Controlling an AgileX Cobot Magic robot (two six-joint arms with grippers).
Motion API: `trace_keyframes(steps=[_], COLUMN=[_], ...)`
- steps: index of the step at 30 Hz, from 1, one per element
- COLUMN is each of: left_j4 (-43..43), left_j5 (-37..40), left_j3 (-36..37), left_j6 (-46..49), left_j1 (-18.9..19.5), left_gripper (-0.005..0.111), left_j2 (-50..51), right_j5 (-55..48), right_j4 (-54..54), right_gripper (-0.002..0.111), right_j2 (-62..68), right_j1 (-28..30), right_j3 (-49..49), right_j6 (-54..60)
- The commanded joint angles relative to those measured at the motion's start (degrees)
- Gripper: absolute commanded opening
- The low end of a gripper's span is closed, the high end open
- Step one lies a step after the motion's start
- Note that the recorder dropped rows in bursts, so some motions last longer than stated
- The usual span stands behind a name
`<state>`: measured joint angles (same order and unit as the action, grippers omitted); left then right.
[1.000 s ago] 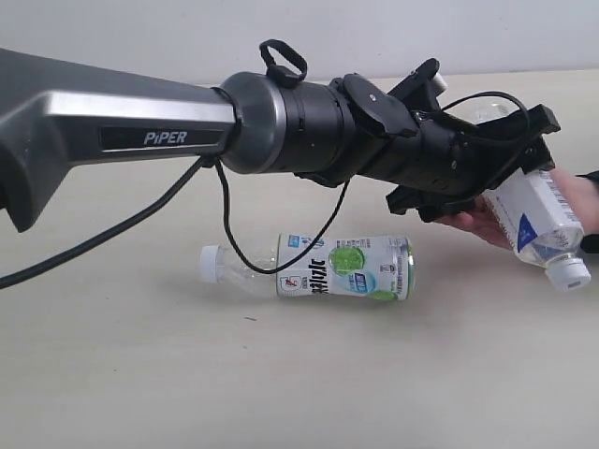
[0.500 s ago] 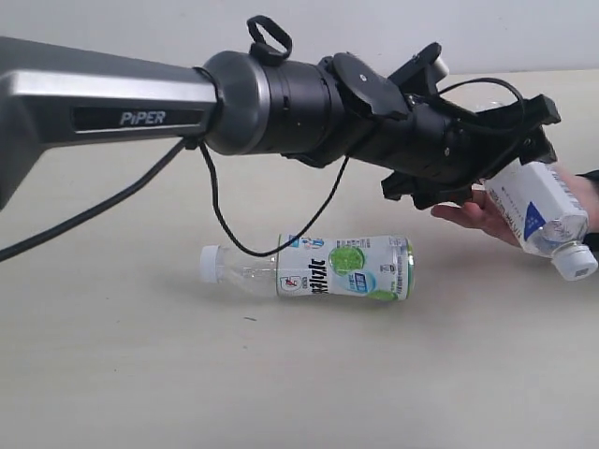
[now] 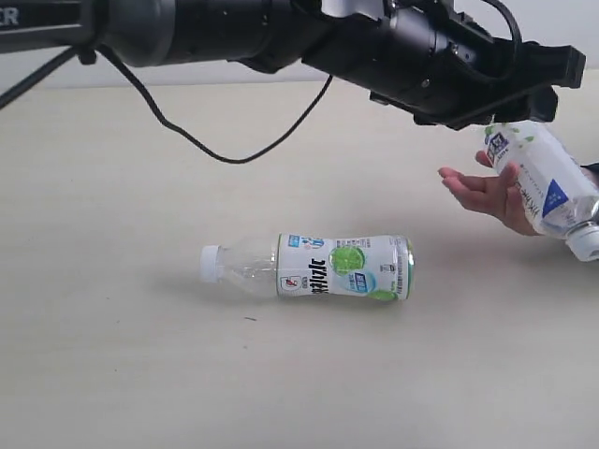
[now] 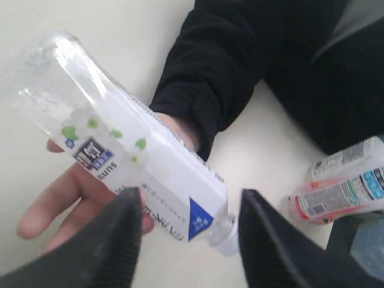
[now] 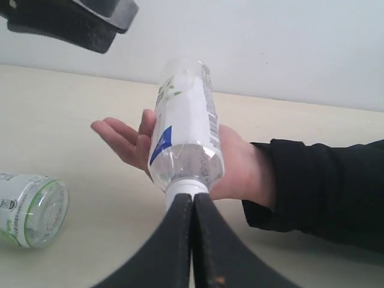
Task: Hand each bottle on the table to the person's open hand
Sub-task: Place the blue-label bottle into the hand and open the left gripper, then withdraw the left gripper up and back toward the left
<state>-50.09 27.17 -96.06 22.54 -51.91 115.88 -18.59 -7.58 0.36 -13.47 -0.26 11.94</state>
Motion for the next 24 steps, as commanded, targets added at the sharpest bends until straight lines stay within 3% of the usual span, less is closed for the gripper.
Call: trace_keyframes(steps=[1,2,11,15,24], left_j4=[4.47,5.63,17.15,17.98,17.89], left_j5=[5.62,7.04,16.46,16.25,12.99], left_j3=[-0.41,-0.41,0.13,3.04,12.88], left_j6=[5.29,6.29,7.22,9.34,18.07], left_j1=[1.20,1.48,5.71,7.84,8.79], left_gripper=[0.012,0.001,0.000,0.000,0.000], left_j2=[-3.39,-4.05,-6.44,-6.58,-8.36], right_j5=[0.68,0.68,0.68,0.68,0.68], right_j4=[0.03,0.03,0.03,0.03,0.03], right_gripper=[0.000,0.000,0.000,0.000,0.000], right_j2=[-0.36,-0.36,-0.36,-0.36,-0.36], right_j1=[0.19,0.19,0.19,0.19,0.19], right_j3=[0.26,0.26,0.26,0.26,0.26], right_j6=[0.19,0.19,0.19,0.19,0.19])
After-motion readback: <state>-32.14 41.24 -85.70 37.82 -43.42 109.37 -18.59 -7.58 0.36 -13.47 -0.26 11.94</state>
